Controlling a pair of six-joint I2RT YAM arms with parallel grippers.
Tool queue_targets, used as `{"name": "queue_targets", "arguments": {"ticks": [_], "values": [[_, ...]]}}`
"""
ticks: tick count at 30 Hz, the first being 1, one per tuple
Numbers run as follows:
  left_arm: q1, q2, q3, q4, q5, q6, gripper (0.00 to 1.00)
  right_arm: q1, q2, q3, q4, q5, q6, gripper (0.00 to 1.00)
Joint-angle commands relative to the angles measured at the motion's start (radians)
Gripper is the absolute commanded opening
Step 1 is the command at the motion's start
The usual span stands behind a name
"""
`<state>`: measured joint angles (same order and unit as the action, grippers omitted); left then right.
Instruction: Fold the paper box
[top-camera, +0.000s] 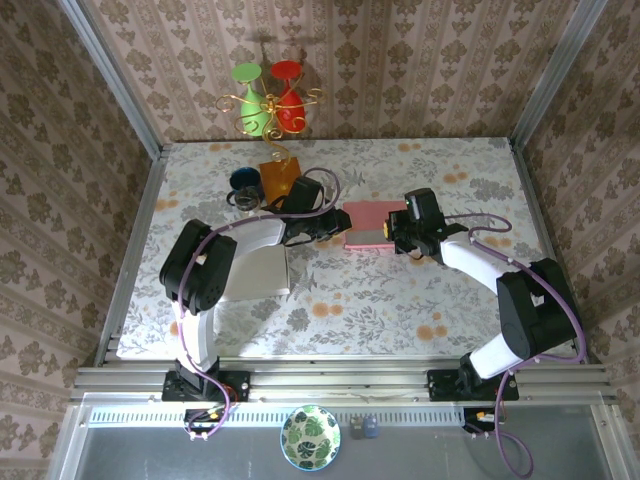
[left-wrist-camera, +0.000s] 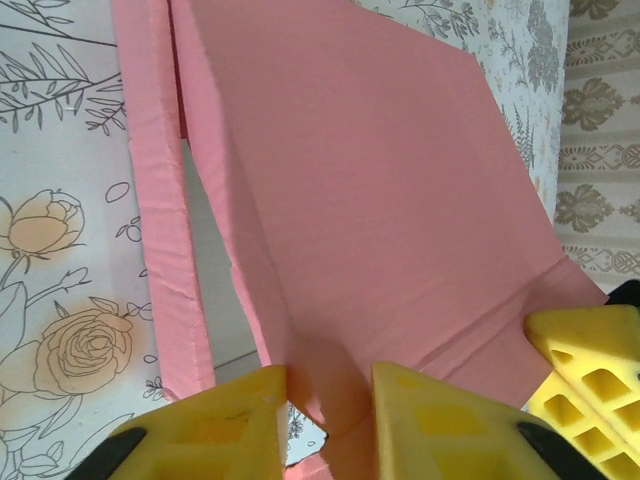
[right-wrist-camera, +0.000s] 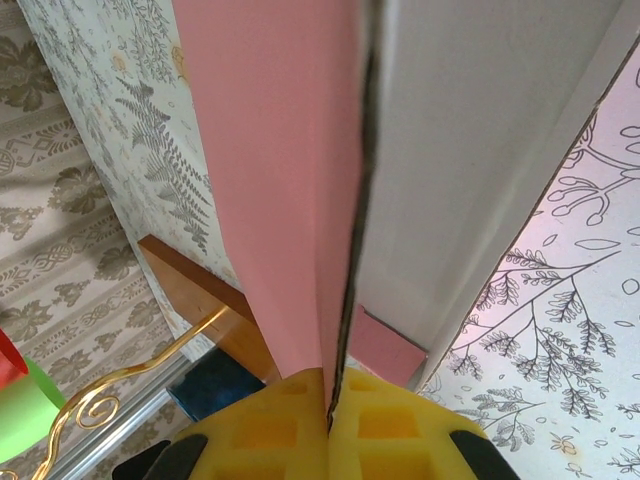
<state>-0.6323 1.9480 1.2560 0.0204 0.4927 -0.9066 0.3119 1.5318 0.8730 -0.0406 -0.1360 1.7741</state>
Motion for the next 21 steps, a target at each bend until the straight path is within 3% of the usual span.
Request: {"name": "queue_targets", "arguments": {"ticks": [1, 6, 16, 21], "values": [[0.005, 0.010, -0.020, 0.020, 0.010, -0.006, 0.24, -0.004, 0.014, -0.029, -0.001, -0.019, -0.024, 0.00], [0.005, 0.006, -0.030, -0.011, -0.007, 0.023, 0.23, -0.003, 0.010, -0.055, -0.003, -0.017, -0.043, 0.00], [0.005, -0.004, 0.006, -0.188, -0.064, 0.142, 0.34, -0.011, 0.029, -0.104, 0.016, -0.025, -0.076, 0.00], [0.005, -0.018, 0.001, -0.176, -0.076, 0.153, 0.38, -0.012, 0.039, -0.110, 0.019, -0.033, -0.084, 0.00]]}}
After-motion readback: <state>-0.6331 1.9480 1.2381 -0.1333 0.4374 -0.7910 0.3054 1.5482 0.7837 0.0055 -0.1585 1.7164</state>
